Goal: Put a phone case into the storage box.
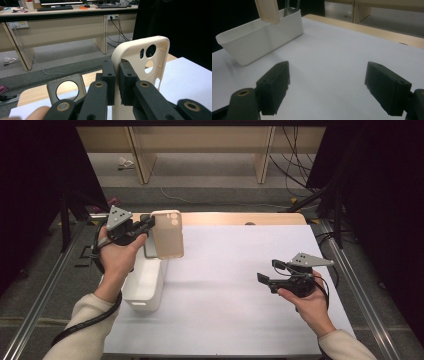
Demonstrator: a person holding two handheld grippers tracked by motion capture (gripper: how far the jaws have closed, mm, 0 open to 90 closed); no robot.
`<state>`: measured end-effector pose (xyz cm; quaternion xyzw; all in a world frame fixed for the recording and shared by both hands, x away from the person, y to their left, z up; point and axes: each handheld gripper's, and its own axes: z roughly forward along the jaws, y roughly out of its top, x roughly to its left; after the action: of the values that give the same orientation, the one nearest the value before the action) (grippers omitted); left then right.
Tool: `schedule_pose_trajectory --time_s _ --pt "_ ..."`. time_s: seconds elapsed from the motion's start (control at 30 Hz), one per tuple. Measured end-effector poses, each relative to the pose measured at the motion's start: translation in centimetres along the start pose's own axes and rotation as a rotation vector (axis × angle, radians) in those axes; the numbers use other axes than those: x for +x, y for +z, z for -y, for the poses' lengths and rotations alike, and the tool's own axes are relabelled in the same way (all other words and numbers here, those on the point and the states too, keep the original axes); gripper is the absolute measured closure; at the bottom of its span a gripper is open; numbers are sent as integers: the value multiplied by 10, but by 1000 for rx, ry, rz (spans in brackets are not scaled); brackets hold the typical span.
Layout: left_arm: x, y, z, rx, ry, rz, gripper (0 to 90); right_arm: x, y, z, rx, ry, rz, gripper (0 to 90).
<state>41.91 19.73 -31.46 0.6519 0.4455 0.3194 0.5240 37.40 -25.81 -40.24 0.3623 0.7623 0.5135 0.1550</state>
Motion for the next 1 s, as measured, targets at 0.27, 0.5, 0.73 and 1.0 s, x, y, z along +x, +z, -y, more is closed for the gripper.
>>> schedule_pose_trajectory --time_s 0.27,0.5,0.73,1.0 --pt "8 -1 -4 0 2 -18 840 0 0 0 -1 2 0 212" --pt "17 1 -7 12 15 -36 839 0 0 1 0 6 -1 216" --pt "24 4 -10 19 16 -54 839 -1 0 1 0 7 0 216" --pt "35 10 -8 27 18 -77 839 -2 0 1 -3 15 1 216"
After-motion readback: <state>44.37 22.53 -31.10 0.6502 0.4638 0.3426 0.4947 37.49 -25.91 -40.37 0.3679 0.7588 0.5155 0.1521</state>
